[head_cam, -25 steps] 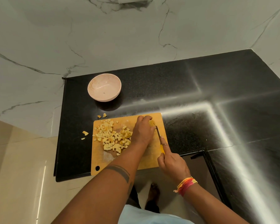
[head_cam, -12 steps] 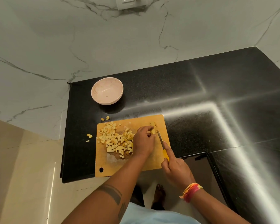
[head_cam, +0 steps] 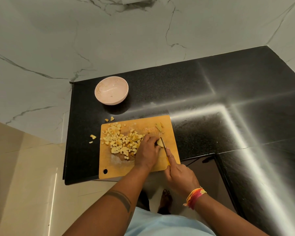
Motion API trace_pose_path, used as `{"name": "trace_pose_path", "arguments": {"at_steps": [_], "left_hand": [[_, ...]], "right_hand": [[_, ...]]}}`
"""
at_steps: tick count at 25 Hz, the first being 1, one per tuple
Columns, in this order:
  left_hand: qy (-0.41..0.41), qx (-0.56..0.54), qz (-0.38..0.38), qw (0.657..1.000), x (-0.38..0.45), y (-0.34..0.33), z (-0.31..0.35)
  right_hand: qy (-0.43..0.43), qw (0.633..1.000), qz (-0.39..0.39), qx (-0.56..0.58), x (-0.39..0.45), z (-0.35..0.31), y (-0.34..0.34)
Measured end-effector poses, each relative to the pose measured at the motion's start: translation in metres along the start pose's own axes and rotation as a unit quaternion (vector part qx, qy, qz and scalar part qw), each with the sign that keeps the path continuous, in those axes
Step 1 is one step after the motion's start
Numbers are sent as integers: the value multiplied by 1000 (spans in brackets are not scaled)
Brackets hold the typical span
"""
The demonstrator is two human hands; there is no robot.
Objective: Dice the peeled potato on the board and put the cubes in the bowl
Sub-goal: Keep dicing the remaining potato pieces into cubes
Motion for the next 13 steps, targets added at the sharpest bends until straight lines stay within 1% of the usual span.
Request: {"name": "trace_pose_path", "arguments": {"at_steps": [4, 9, 13], "left_hand": [[1, 20, 9, 1000, -3, -2, 1], [21, 35, 25, 999, -3, -2, 4], [45, 33, 15, 998, 2, -4, 1]], "right_hand": [[11, 999, -9, -37, 3, -5, -2], [13, 997, -36, -66, 19, -5, -6], [12, 996, -41, -79, 17, -7, -12]]}}
Point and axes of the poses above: each hand's wrist, its own x-axis towards the middle knuckle, its own y-axis out of the back of the hand, z = x × y, the point moved 10 cm from there along x, towards the middle knuckle, and after that the axes turned 14 degrees about -x, right-handed, at the moved point
